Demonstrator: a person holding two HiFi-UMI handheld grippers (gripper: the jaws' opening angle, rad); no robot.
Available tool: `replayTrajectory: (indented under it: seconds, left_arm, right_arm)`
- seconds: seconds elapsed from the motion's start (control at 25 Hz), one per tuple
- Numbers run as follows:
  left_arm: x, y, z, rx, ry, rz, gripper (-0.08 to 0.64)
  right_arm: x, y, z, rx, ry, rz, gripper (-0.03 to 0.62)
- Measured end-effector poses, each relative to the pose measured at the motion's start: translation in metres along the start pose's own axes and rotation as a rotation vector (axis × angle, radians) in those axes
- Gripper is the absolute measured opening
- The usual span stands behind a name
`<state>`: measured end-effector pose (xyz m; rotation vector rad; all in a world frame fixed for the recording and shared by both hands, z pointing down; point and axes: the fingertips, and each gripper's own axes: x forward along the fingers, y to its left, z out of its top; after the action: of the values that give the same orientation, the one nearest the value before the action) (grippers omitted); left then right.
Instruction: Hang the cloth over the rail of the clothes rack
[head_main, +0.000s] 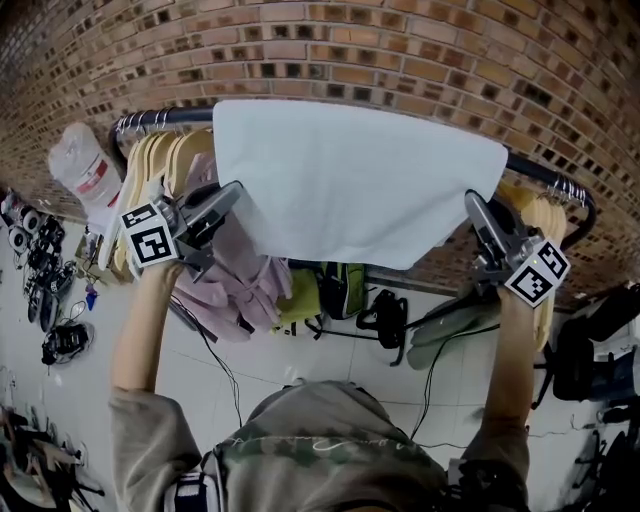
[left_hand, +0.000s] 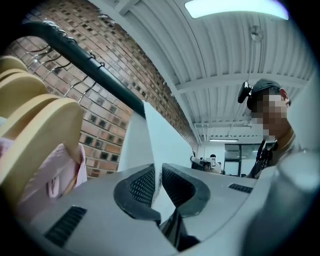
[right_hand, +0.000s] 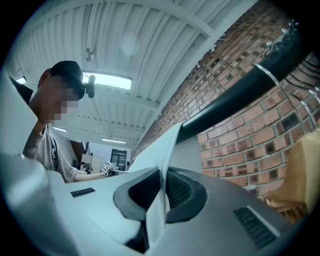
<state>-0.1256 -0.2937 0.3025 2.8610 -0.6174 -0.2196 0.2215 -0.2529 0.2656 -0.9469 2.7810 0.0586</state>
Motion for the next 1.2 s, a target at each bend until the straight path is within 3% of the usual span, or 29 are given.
replayTrajectory:
  seconds: [0.24,0.52,0.6,0.64,0.76,0.92,1.2]
  left_arm:
    - [0.001,0.001,-0.01,0.034,0.048,0.011,0.02]
    - [-0.005,0.001,-0.007,0.025,0.024,0.025,0.022]
    - [-0.006,0.002,-0.007,0.031,0.027,0.047,0.112]
    - [-0.007,0.002,-0.008,0.033,0.028,0.053,0.12]
    - [-0.012,-0.001,-0.009,0.029,0.021,0.045,0.155]
    - [-0.021,-0.004,-0.006,0.037,0.006,0.04,0.155]
    - [-0.034,-0.005,-0.008,0.076,-0.018,0.097,0.155]
  right_arm:
    - [-0.001,-0.006,-0.001,0.011,-0.016,-0.03,0.02]
    - [-0.008,-0.01,0.003,0.065,-0.059,-0.043,0.021]
    - [-0.008,-0.013,0.002,0.05,-0.054,-0.066,0.023]
    - [-0.008,-0.014,0.001,0.048,-0.05,-0.075,0.025]
    - [-0.011,-0.015,0.0,0.065,-0.051,-0.085,0.155]
    - [-0.017,-0.015,0.0,0.048,-0.051,-0.104,0.155]
    - [-0.038,-0.017,-0.011,0.032,-0.037,-0.145,0.155]
